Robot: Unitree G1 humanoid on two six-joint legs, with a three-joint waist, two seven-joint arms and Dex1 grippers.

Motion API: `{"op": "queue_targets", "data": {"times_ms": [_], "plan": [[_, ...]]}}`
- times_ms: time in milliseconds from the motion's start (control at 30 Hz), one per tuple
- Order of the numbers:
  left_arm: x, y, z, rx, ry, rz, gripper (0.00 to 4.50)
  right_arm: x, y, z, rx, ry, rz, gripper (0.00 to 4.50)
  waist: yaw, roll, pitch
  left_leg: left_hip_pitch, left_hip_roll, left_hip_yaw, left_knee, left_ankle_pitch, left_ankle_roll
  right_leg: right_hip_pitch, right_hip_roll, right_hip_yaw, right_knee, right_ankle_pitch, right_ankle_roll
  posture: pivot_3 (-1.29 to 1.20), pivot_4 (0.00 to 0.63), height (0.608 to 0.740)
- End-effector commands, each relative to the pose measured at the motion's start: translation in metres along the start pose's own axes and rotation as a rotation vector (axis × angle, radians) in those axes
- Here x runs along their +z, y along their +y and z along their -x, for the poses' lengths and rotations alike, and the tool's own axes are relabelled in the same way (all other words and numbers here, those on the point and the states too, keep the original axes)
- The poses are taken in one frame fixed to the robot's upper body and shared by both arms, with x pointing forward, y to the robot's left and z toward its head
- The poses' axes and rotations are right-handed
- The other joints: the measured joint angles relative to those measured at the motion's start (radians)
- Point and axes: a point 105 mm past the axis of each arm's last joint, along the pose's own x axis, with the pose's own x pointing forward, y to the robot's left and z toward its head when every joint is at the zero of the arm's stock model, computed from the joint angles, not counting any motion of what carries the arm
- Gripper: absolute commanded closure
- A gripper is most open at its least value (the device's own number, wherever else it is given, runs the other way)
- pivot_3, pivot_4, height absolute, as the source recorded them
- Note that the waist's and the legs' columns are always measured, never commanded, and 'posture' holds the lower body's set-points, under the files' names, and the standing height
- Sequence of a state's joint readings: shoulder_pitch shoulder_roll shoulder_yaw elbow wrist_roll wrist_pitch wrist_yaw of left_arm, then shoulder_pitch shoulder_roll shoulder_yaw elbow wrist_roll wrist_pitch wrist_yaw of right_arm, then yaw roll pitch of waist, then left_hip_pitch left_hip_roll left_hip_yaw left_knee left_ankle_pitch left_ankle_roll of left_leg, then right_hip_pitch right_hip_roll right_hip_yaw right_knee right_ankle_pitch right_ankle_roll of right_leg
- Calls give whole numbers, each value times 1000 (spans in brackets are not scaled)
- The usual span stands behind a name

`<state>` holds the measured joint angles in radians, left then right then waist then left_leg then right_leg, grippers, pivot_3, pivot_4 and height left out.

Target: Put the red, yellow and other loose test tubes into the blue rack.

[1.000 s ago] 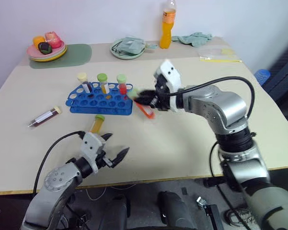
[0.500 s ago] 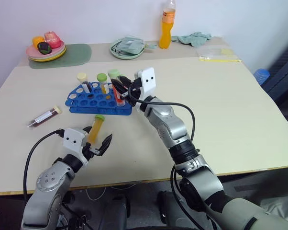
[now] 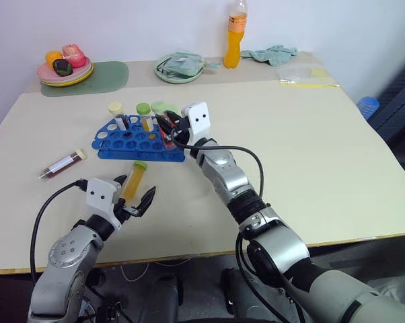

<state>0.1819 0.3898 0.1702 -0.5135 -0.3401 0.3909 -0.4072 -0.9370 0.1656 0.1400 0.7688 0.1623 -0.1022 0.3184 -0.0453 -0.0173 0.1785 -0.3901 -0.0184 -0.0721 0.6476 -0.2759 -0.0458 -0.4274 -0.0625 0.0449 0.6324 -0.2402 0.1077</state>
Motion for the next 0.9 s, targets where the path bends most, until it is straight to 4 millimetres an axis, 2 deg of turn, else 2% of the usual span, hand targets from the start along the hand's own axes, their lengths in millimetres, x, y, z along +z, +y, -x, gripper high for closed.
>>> {"op": "queue_targets", "data": {"times_ms": [33,367,567,900], "plan": [[13,-6,-1,-21,-43,-18,0,18,31,-13,69,-74,-35,3450,0,0,0,0,0,0,0,0,0,0,0,0,0,0,0,0,150,740],[11,1,2,11,-41,-11,0,5,32,-1,97,-91,21,3450,0,0,0,0,0,-2,0,0,0,0,0,0,0,0,0,0,150,740],[7,4,5,23,-37,-10,0,-5,31,8,95,-116,-1,3450,0,1,0,0,0,-3,0,0,0,0,0,0,0,0,0,0,150,740],[4,8,7,29,-35,-19,0,-21,29,7,68,-69,-37,3450,0,1,0,0,0,-4,0,0,0,0,0,0,0,0,0,0,150,740]]}}
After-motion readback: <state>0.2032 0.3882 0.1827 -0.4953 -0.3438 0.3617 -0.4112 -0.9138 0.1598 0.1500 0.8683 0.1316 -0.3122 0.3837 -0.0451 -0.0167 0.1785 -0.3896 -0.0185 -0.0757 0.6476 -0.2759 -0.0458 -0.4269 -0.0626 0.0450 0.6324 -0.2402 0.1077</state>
